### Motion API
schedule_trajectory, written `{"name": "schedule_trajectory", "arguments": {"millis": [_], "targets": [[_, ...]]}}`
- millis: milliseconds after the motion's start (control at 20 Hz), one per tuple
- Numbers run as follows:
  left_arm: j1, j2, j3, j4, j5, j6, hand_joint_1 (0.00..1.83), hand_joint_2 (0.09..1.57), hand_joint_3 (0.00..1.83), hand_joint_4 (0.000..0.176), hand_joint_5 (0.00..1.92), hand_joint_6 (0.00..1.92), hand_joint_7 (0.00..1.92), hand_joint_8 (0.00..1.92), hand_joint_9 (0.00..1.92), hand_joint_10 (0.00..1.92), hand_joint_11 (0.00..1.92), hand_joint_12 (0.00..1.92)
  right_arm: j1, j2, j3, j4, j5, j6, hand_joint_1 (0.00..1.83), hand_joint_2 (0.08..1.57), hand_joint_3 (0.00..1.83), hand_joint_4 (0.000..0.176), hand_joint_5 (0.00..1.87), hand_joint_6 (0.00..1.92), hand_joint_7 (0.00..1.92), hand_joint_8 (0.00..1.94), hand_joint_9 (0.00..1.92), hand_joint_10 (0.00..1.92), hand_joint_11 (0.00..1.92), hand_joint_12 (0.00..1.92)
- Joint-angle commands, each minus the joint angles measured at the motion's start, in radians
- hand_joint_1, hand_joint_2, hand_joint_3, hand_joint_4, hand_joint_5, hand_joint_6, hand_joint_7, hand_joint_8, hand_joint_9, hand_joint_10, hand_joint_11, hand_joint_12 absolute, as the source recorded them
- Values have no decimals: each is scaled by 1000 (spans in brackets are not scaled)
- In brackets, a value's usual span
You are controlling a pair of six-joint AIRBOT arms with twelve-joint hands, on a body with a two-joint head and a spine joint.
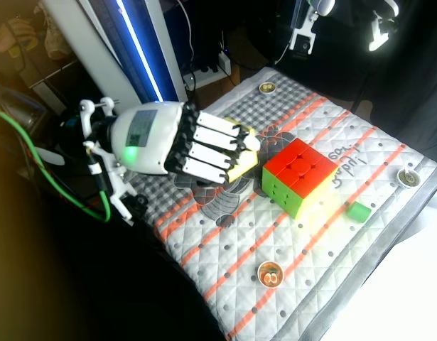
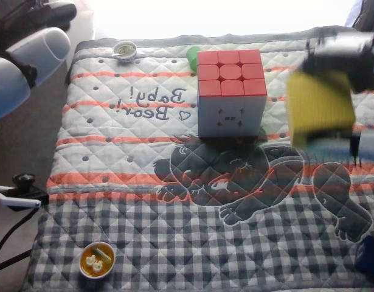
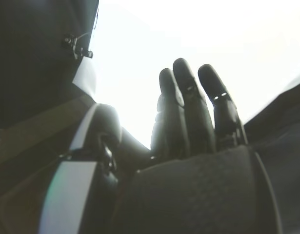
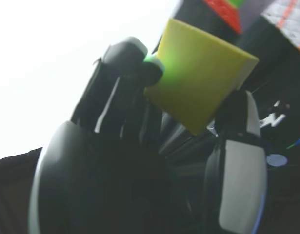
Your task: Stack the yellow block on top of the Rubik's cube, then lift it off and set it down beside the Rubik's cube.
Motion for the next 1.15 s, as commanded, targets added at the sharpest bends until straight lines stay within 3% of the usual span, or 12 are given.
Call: {"name": "schedule_trajectory", "arguments": {"millis": [0,100,200,300,450,500,550,700,750,850,950,1100], "targets": [[-4,5,0,27,138,-11,559,1352,0,0,268,1,547,37,333,500,0,1246,-7,1,-3,7,127,2,1307,1139,299,0,634,1361,706,1640,633,1793,705,1921],[-4,5,-2,27,139,-11,558,1357,1,0,262,0,543,34,320,478,0,1189,-68,-8,-8,37,127,2,1334,1225,94,0,640,1330,718,1562,635,1698,689,1921],[-4,4,-2,27,139,-11,567,1343,0,0,276,5,560,38,332,461,0,1194,-105,-27,-10,53,115,2,1317,1062,444,0,645,1452,733,1603,660,1743,625,1921],[-4,3,-3,27,139,-11,560,1353,1,0,280,4,593,45,332,438,0,1097,-123,-42,-12,58,69,2,1215,1070,339,0,736,1512,807,1299,651,1430,370,1845],[-4,0,-3,27,139,-11,559,1362,0,0,278,2,596,37,348,427,0,1174,-140,-61,-11,61,24,2,1168,1185,92,0,724,1387,818,1342,660,1553,558,1866],[-4,0,-3,26,139,-11,558,1349,0,0,286,4,597,37,364,449,0,1265,-147,-65,-13,65,21,2,1122,1113,30,0,499,1262,607,1280,509,1496,387,1810],[-4,0,-3,26,139,-11,569,1347,0,0,300,5,619,52,334,536,0,1299,-153,-66,-16,68,20,2,995,1065,2,0,379,1077,408,1201,313,1365,82,1722],[-2,0,-4,22,139,-12,567,1348,0,0,309,2,608,67,286,676,0,1302,-159,-66,-23,71,20,2,791,968,0,0,129,883,52,915,25,1001,0,1393],[0,0,-4,19,139,-12,553,1353,0,0,308,1,600,73,284,725,0,1349,-159,-65,-25,72,21,2,740,931,0,0,25,724,10,553,4,561,0,1209],[4,1,-4,11,139,-12,556,1351,0,0,324,7,607,84,295,756,0,1389,-159,-58,-33,72,34,2,691,917,0,0,4,482,16,199,0,201,0,807],[14,2,3,-9,138,-31,542,1351,0,0,365,20,559,68,289,694,0,1409,-159,-45,-43,73,72,2,594,907,0,0,6,30,0,7,0,7,0,79],[34,5,41,-2,137,-153,520,1260,0,2,461,55,658,136,329,835,25,1684,-159,-5,-59,94,187,2,502,982,0,0,12,5,0,0,0,0,0,118]]}}
